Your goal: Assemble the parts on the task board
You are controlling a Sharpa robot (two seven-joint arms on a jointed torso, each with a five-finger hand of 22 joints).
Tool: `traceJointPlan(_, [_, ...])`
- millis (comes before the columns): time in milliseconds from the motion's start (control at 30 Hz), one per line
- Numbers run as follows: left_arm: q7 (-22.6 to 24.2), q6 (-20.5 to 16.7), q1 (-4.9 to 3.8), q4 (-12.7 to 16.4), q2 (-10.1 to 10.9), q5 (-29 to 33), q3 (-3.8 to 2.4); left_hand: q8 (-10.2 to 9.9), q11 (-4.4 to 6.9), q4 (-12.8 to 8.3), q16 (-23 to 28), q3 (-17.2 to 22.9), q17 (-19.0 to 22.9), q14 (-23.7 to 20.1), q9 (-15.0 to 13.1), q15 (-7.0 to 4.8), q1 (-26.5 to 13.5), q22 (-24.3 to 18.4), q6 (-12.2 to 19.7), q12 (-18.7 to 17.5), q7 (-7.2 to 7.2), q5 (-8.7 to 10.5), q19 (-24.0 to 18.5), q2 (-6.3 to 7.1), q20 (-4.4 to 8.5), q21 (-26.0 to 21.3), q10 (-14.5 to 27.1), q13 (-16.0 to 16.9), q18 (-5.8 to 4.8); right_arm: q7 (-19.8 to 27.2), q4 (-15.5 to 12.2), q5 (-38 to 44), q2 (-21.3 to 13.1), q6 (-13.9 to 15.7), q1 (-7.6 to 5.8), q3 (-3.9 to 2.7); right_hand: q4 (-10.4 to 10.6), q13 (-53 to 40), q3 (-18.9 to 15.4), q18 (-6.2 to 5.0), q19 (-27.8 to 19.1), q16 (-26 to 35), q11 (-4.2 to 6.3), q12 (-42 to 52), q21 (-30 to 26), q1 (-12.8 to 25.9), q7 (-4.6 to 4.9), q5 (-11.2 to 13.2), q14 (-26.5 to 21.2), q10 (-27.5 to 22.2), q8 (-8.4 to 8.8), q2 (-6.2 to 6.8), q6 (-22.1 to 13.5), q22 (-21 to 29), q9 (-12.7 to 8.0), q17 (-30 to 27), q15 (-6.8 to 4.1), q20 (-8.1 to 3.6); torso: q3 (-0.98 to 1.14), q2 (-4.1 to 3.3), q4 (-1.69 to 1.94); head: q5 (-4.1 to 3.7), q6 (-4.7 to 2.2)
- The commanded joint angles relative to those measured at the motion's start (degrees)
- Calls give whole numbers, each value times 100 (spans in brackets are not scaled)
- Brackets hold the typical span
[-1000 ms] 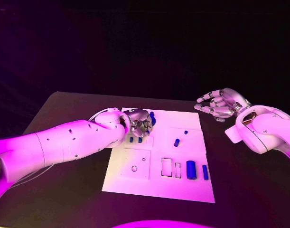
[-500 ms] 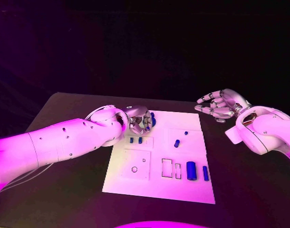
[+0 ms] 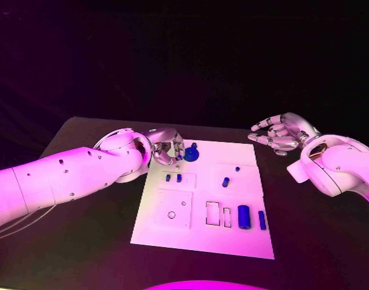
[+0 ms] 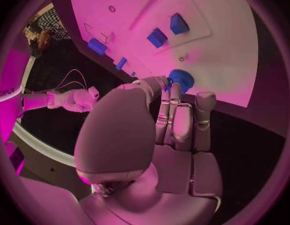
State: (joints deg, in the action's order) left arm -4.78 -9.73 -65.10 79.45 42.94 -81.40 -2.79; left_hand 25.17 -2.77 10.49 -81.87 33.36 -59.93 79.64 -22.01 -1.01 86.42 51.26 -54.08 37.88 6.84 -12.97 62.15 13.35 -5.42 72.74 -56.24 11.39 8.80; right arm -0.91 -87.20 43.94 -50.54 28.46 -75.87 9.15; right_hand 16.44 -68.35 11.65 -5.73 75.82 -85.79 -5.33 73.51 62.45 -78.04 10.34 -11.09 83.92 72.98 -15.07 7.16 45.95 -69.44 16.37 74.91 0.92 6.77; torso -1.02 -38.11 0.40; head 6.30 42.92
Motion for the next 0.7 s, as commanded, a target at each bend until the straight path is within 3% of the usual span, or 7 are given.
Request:
traceJointPlan(33, [-42, 56, -4, 20, 30, 65, -8, -29, -8, -41, -26, -4, 13, 28, -12, 16, -39, -20, -20, -43, 24, -17, 7, -37, -4, 7, -24, 1, -70, 56, -1, 22, 11, -51, 3, -1, -11, -9, 15, -39, 32, 21, 13, 19, 18, 3, -19, -6, 351, 23, -20, -58, -1, -2, 6, 523, -8, -1, -8, -5, -10, 36, 0])
traceJointPlan(700, [-11, 314, 17, -239, -22, 140, 36, -59, -22, -33, -15, -10, 38, 23, -28, 29, -95, -39, -16, -76, 29, -16, -4, -13, -12, -4, -24, 1, -69, 66, 0, 22, 23, -47, 3, -1, -11, -9, 15, -39, 32, 21, 13, 19, 18, 3, -19, -6, 351, 23, -20, -58, -1, -2, 6, 523, -8, -1, 2, -1, -15, 43, 17])
